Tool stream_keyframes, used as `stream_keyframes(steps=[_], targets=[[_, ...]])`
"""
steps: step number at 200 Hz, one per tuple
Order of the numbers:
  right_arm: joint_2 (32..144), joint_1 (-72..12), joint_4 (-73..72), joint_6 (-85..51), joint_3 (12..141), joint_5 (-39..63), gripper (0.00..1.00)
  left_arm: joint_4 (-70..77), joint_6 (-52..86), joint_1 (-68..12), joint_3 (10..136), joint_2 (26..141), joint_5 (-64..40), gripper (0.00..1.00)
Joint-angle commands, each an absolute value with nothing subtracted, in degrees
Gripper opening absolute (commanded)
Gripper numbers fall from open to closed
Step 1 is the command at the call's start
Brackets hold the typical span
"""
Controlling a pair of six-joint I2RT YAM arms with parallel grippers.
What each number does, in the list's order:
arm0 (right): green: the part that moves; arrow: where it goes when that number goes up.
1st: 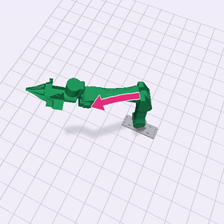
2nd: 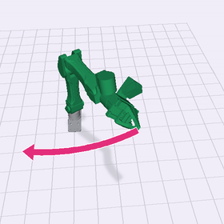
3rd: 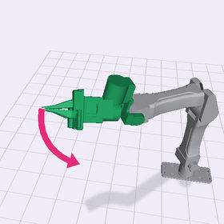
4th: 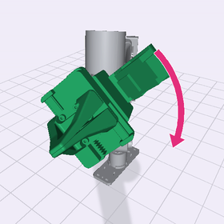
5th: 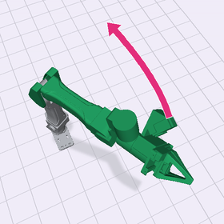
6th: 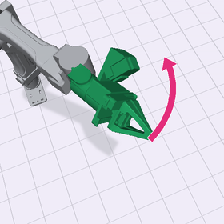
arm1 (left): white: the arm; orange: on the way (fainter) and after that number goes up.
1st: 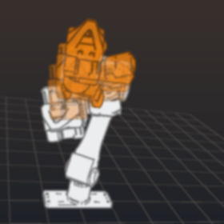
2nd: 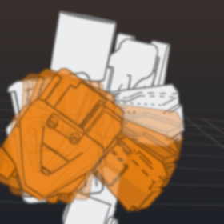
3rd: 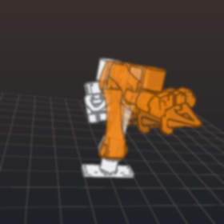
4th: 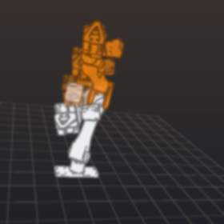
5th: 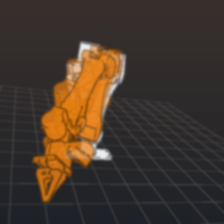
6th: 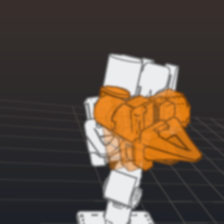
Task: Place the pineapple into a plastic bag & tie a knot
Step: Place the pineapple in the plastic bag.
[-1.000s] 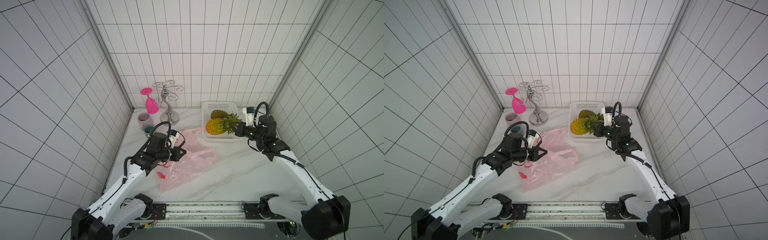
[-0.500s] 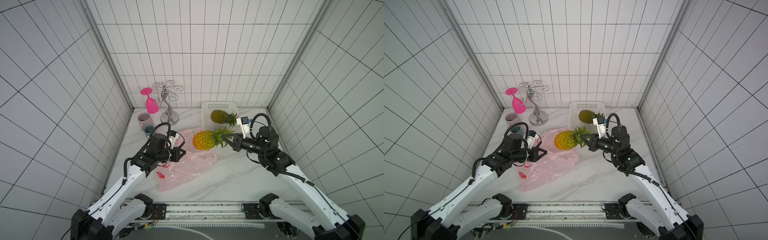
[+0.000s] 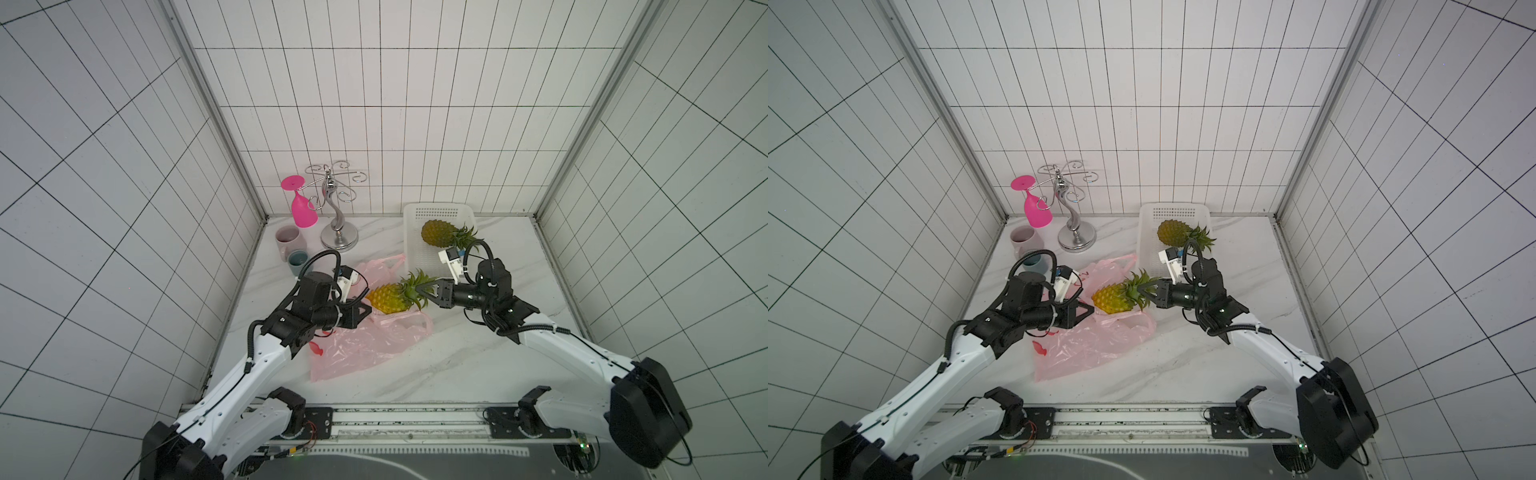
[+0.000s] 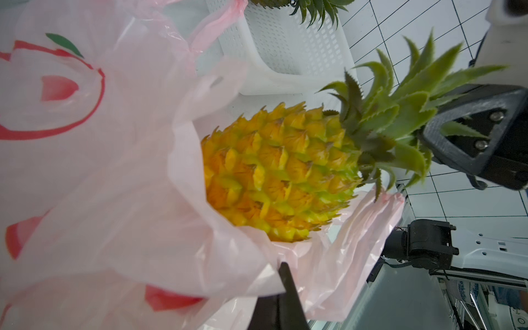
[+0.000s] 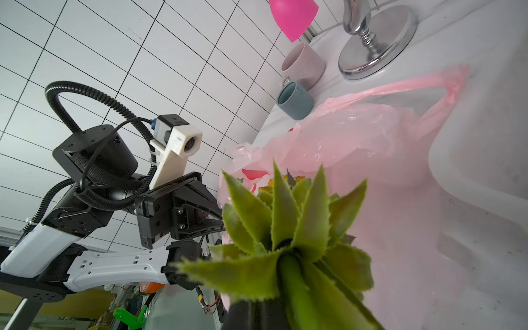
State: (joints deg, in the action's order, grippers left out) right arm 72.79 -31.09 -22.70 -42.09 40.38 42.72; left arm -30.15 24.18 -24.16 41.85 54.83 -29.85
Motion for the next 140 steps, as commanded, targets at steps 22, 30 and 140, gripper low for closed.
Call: stream_keyframes(steps=[22, 30, 140], targets=[[85.17, -32.55, -49.69, -53.72, 38.43, 50.09, 0.00, -26.97, 24.59, -24.30, 41.14, 55.72, -30.37, 0.00], [87.50, -32.93, -52.88, -55.41, 38.75, 50.68, 0.00, -26.77, 24.61, -24.34, 41.13, 55.96, -30.28, 0.00], [103.23, -37.44, -51.72, -52.90, 44.65, 51.80, 0.00, -24.09, 25.27, -24.35, 40.36, 57.74, -29.75, 0.00]])
